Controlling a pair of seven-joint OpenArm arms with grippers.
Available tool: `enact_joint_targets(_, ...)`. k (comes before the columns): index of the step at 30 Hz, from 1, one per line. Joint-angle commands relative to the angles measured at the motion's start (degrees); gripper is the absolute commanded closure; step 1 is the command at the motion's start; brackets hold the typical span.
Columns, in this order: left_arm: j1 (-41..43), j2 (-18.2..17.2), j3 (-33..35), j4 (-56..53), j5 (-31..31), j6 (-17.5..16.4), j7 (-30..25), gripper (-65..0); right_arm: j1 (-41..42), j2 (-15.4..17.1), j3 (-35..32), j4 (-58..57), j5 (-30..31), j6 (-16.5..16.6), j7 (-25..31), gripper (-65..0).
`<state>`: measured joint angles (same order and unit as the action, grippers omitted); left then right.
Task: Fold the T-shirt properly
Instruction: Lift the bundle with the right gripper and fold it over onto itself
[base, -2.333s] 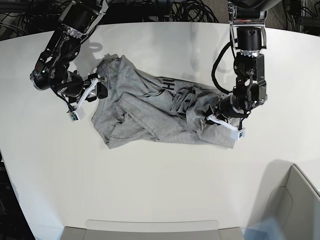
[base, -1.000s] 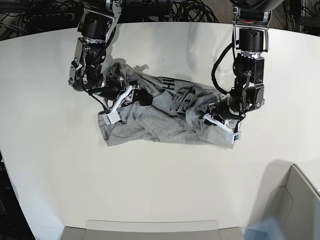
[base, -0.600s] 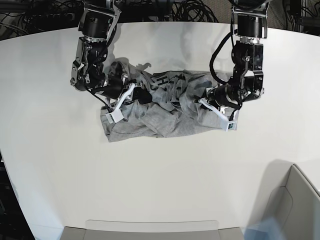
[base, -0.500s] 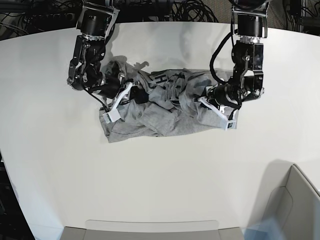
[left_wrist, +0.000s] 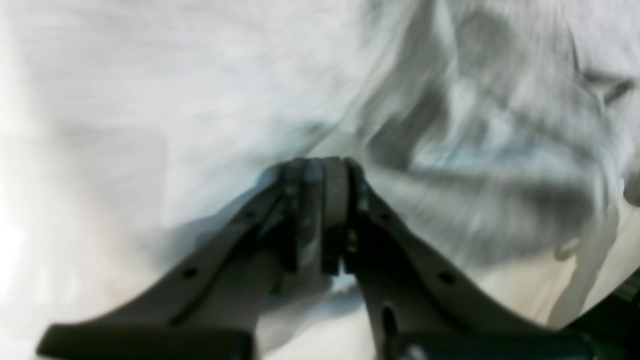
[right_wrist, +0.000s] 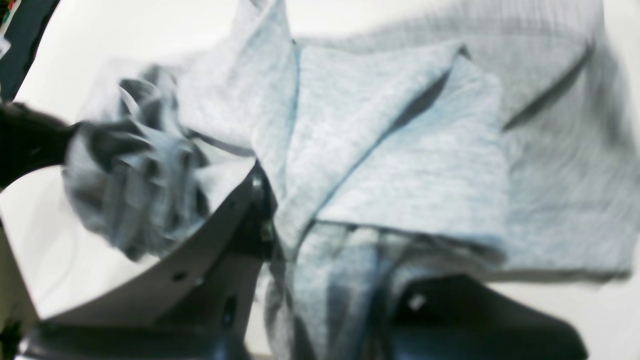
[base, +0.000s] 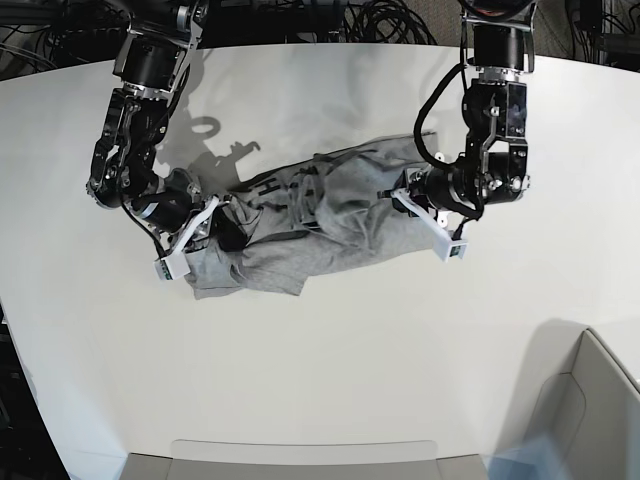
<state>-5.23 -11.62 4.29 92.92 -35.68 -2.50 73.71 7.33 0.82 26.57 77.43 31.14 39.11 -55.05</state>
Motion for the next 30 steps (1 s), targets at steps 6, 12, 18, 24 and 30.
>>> enact_joint_targets(6, -1.49, -0.82, -1.53, 7.16, -10.87, 0.17, 0.18, -10.3, 0.97, 0.28, -0.33, 1.12, 1.26, 0.89, 1.46, 0.0)
enact_joint_targets(12, 0.0, -2.32, -10.49, 7.08, -11.22, 0.17, 0.18, -10.3, 0.89, 2.13, -0.33, 2.44, 0.21, 0.14, 1.46, 0.0)
enact_joint_targets(18, 5.1, -8.38, -16.47, 7.08, -11.48, 0.17, 0.18, -10.3, 0.89, 3.53, -11.05, 13.52, -7.71, -9.79, 1.29, 0.0)
enact_joint_targets(24, 7.92, -9.35, -19.2, 7.08, -11.4, 0.17, 0.18, -10.3, 1.85, 3.53, -30.66, 18.7, -19.66, -22.1, 1.11, 0.0)
enact_joint_targets(30, 9.32, -9.44, -19.2, 7.08, -11.13, 0.17, 0.18, -10.3, 5.37, 3.0, -49.82, 18.62, -33.73, -30.63, -7.68, 0.0)
